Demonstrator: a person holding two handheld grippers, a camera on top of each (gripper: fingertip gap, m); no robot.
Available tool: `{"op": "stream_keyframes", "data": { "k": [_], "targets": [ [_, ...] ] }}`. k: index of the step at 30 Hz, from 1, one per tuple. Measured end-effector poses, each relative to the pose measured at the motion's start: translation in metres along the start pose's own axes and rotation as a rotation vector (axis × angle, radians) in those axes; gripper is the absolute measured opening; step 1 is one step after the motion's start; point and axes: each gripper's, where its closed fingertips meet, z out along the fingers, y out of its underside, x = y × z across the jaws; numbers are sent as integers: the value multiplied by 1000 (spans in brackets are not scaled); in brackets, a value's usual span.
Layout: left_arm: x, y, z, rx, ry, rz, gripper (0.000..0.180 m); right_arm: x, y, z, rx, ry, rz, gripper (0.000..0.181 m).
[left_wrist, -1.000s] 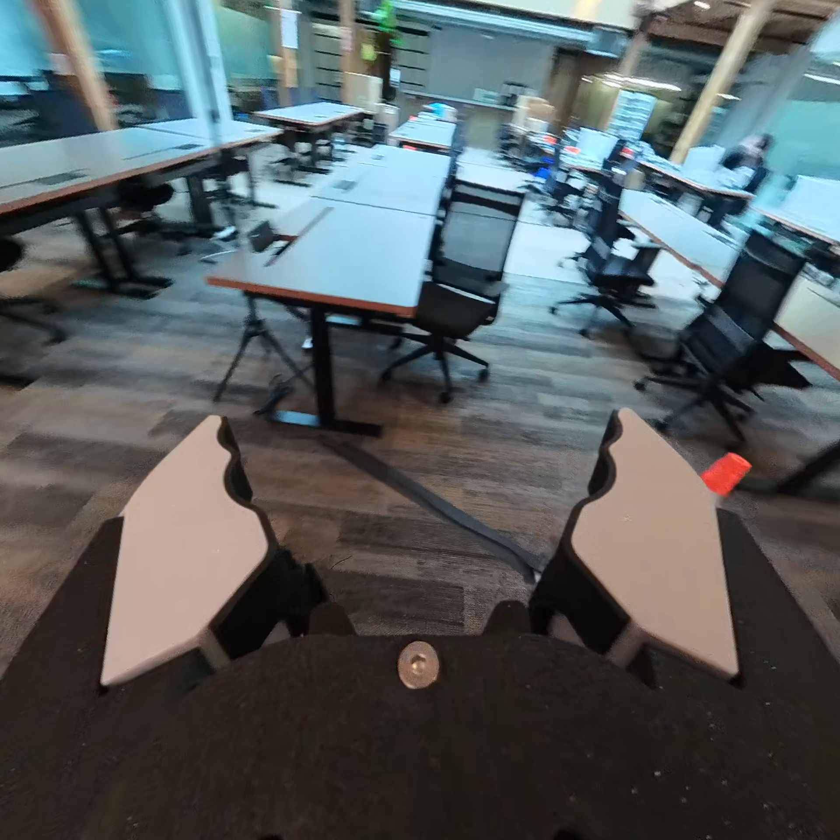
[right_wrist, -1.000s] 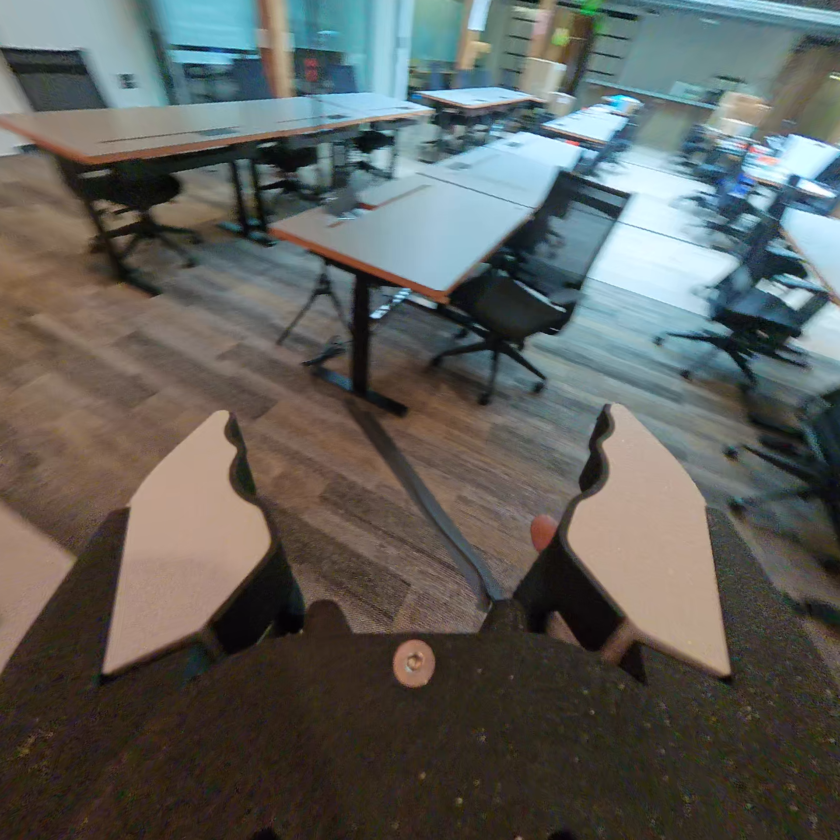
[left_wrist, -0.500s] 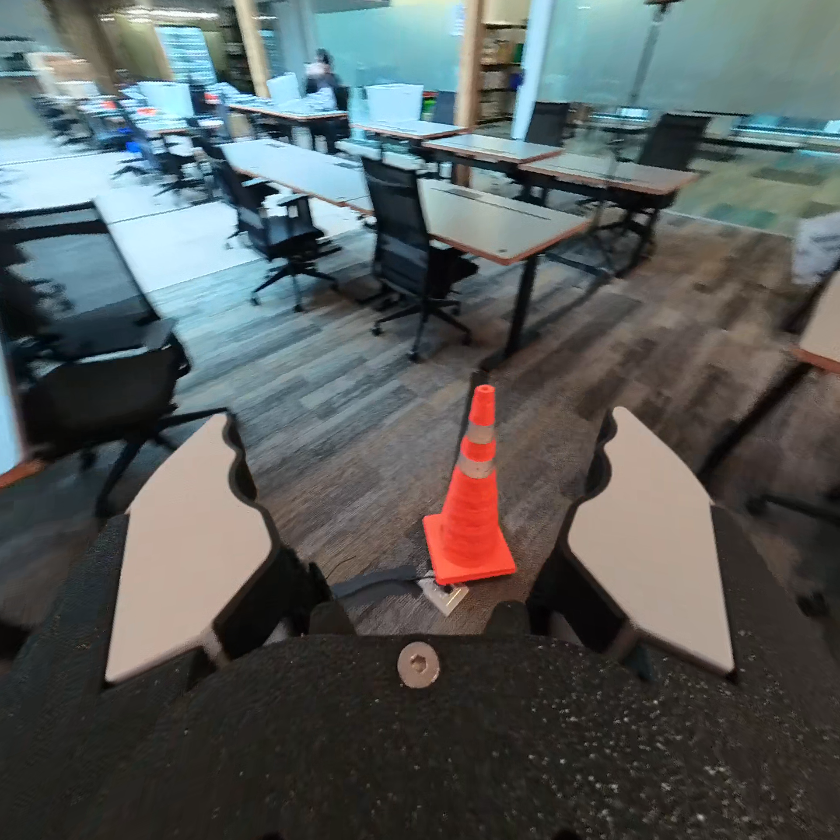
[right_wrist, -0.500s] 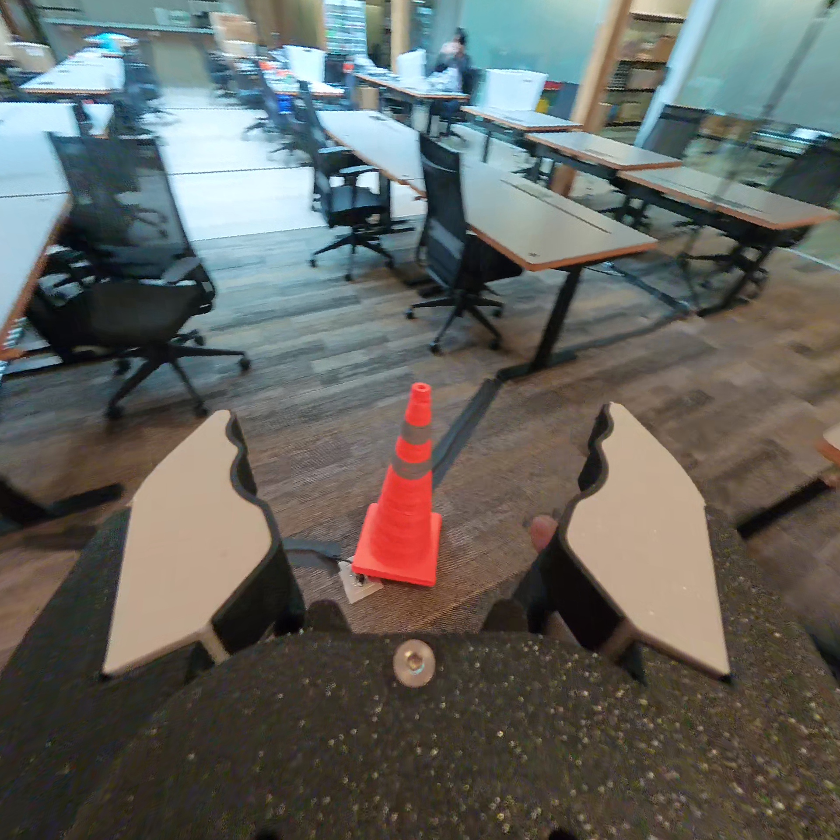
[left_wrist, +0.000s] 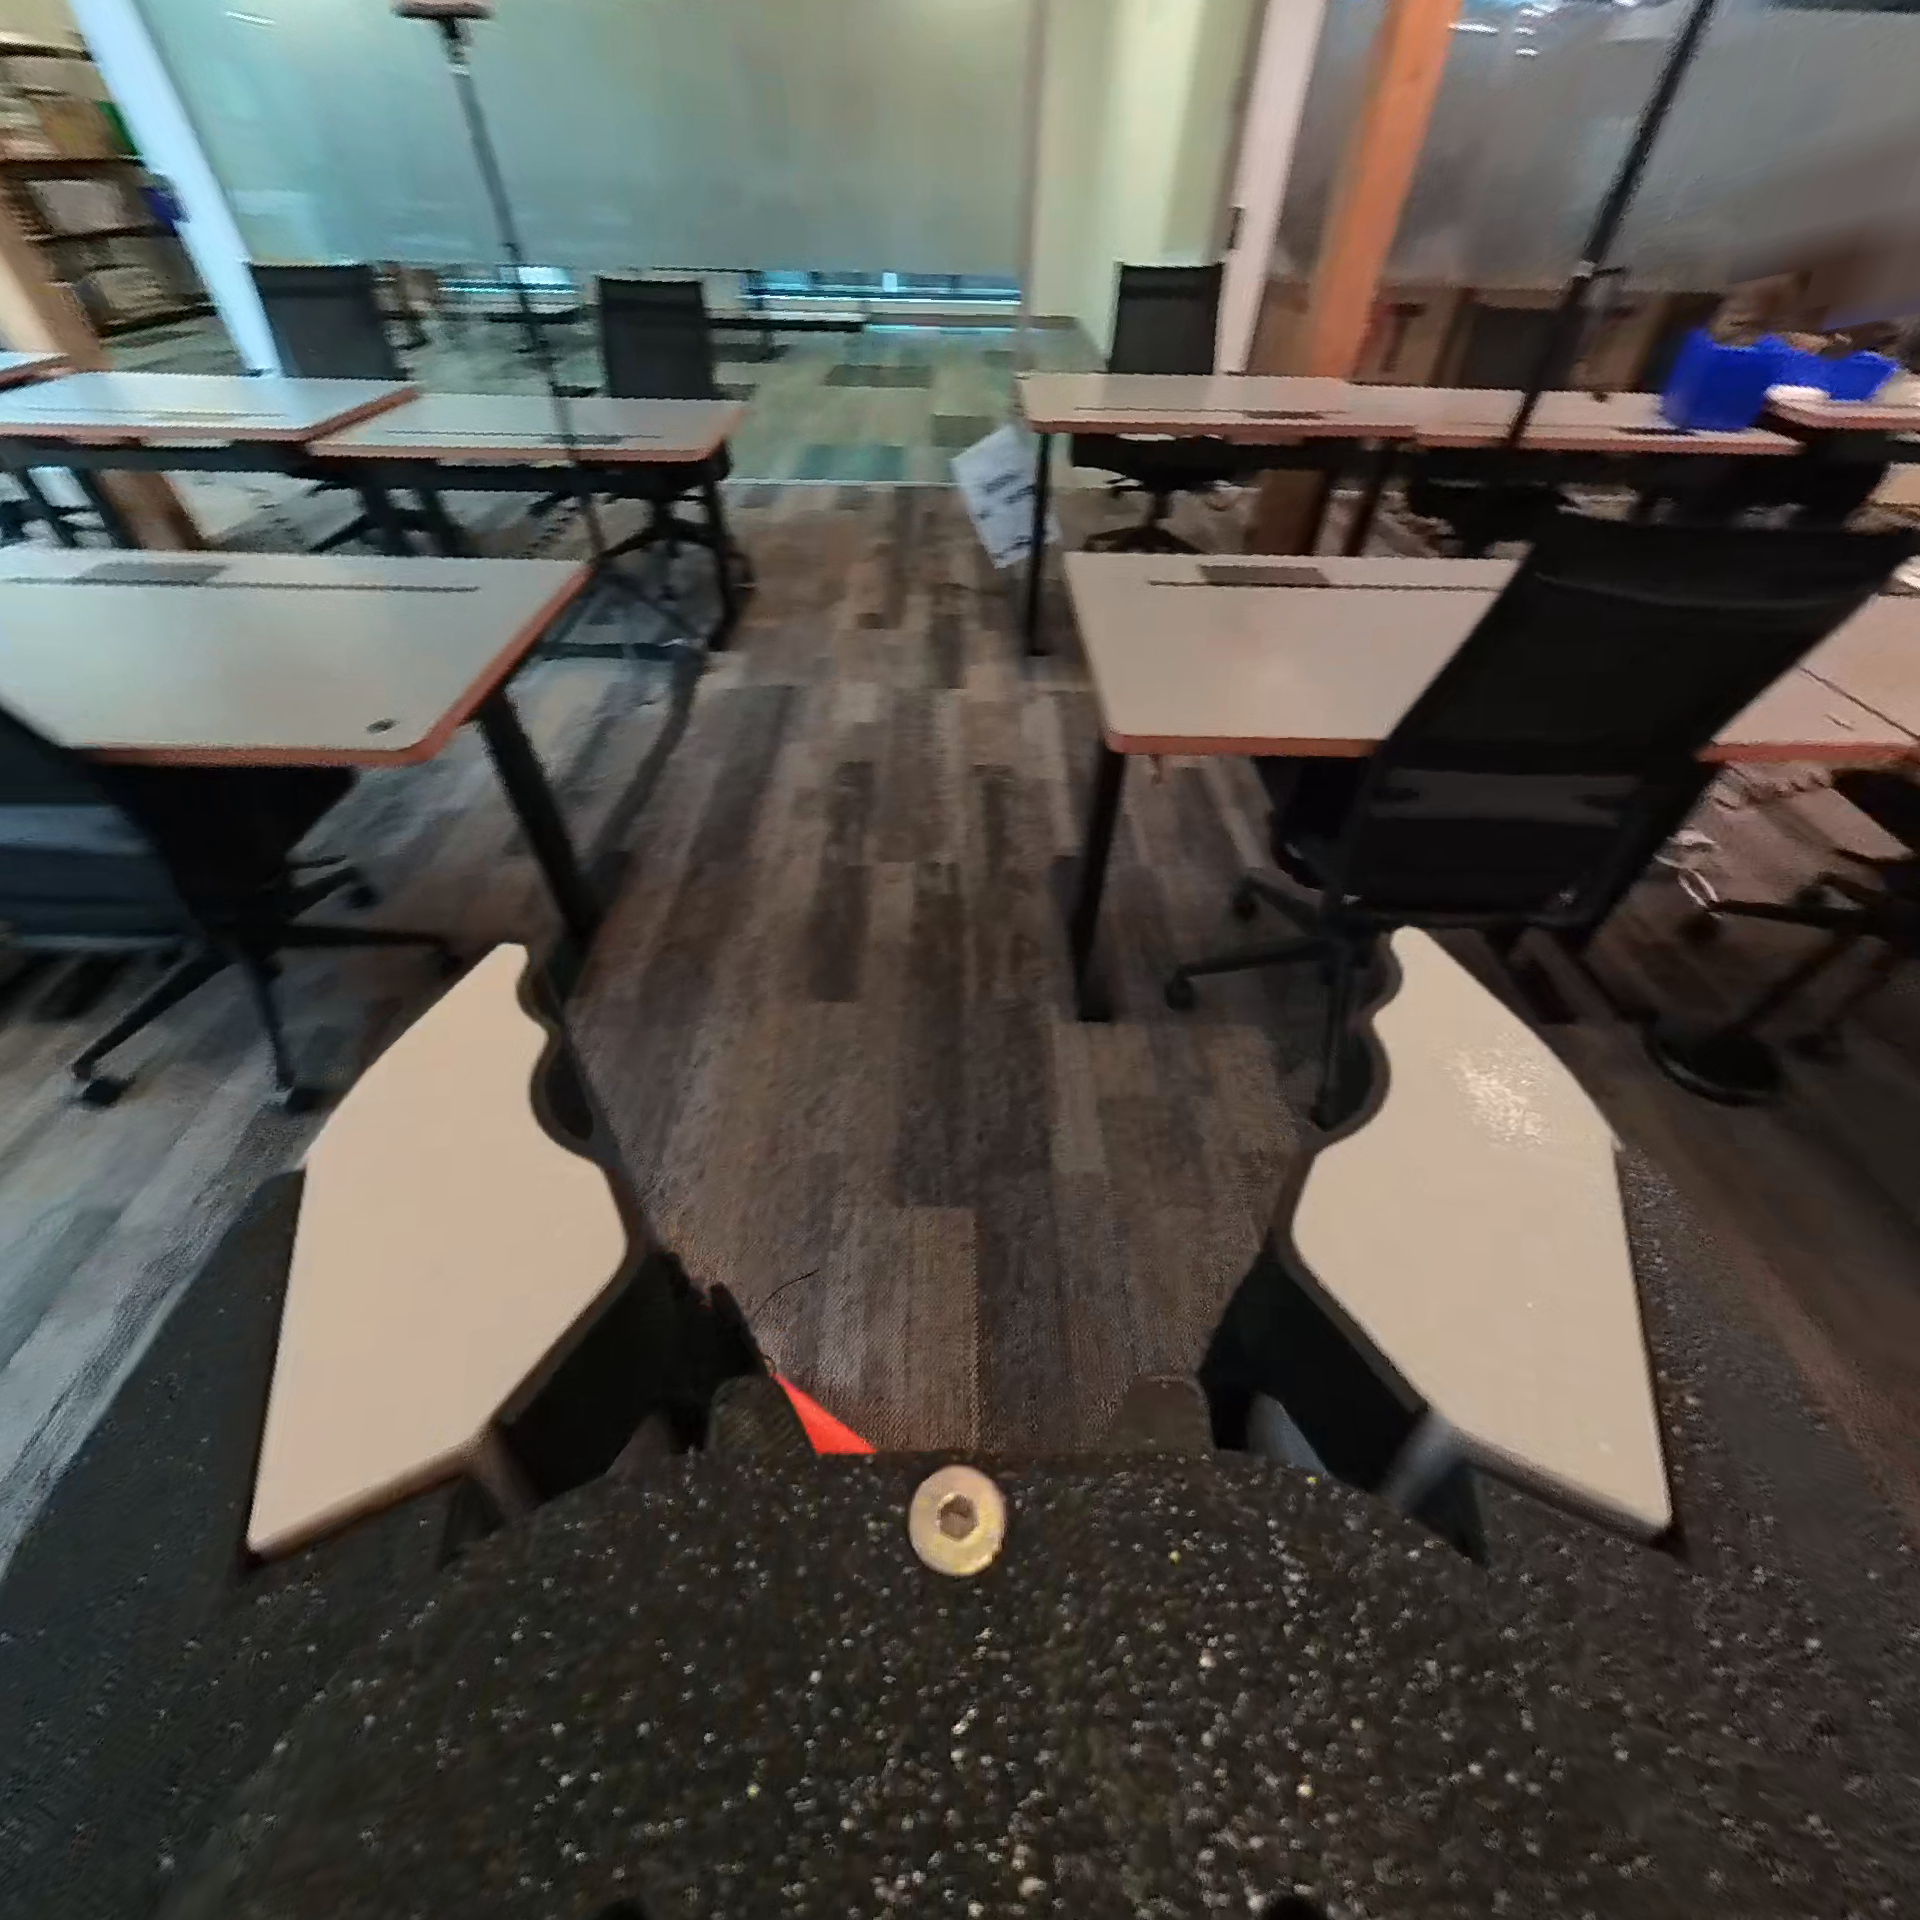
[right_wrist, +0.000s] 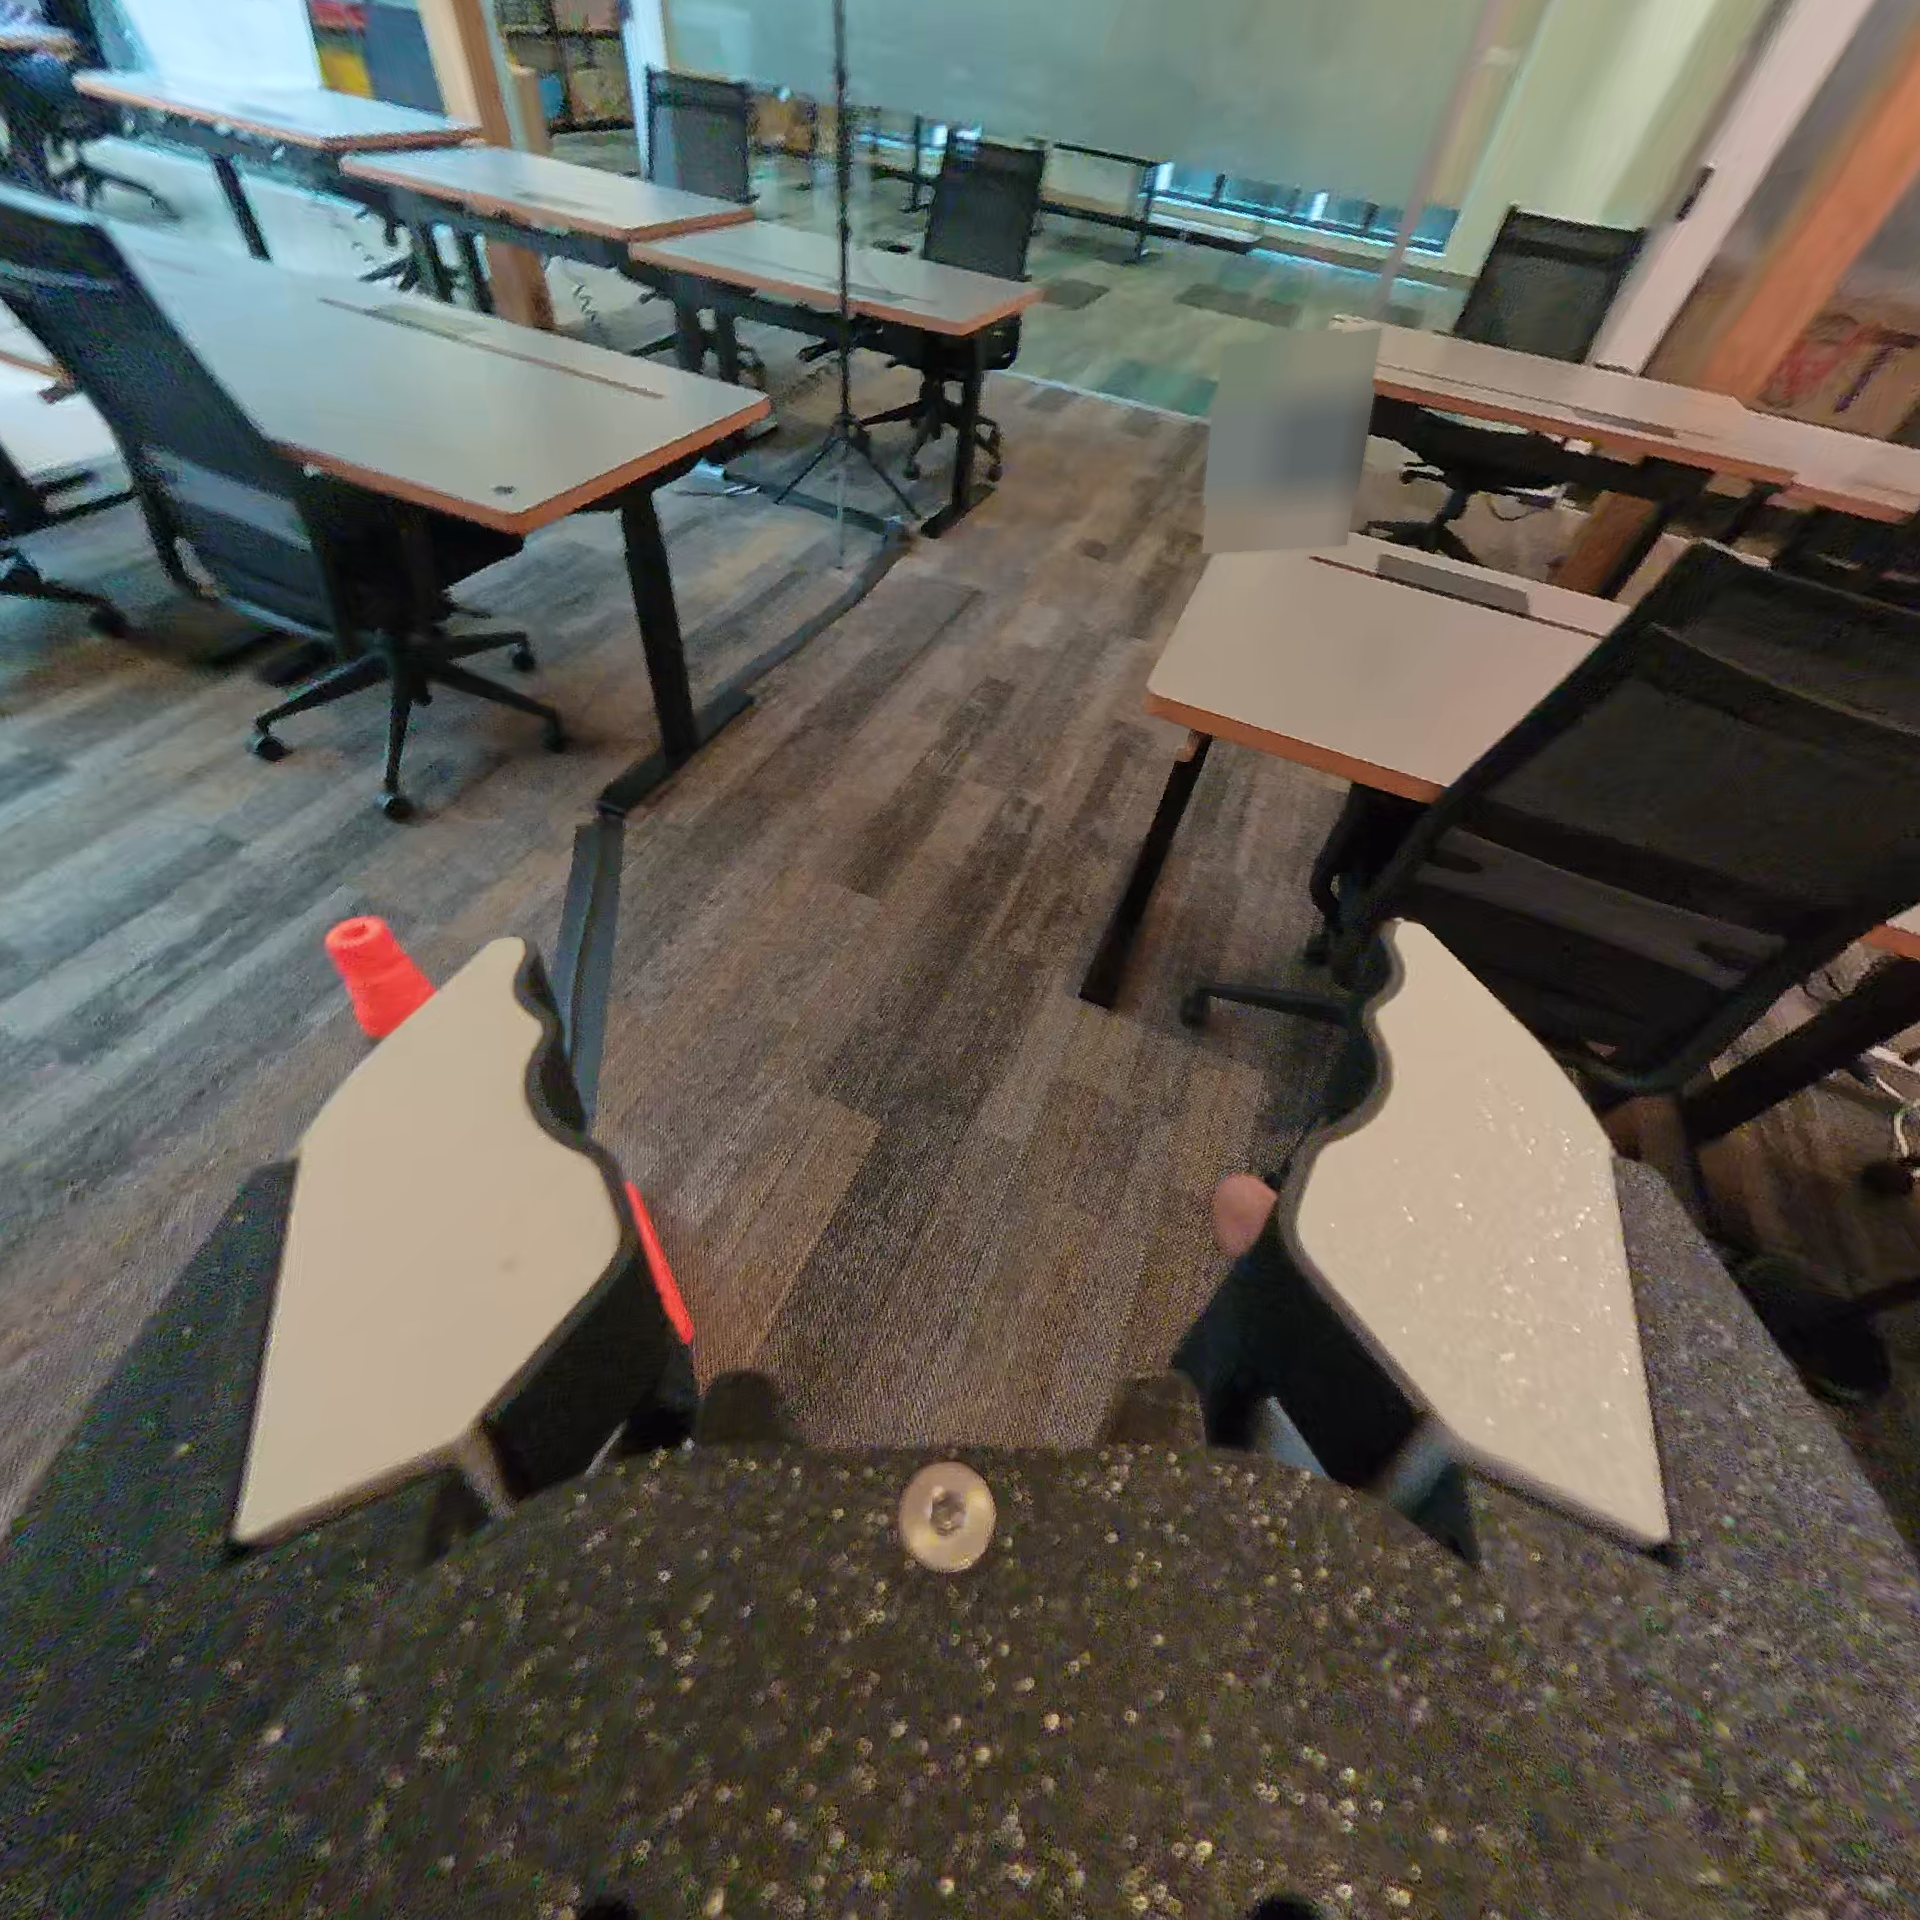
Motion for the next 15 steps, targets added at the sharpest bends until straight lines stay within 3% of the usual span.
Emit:
{"op": "stream_keyframes", "data": {
  "k": [11,15],
  "targets": [
    [65,-24,156,-43,236,137,139,78,6,63,-5,189,30,139],
    [78,-14,218,-82,328,162,138,91,28,67,-90,263,112,142]
  ]
}}
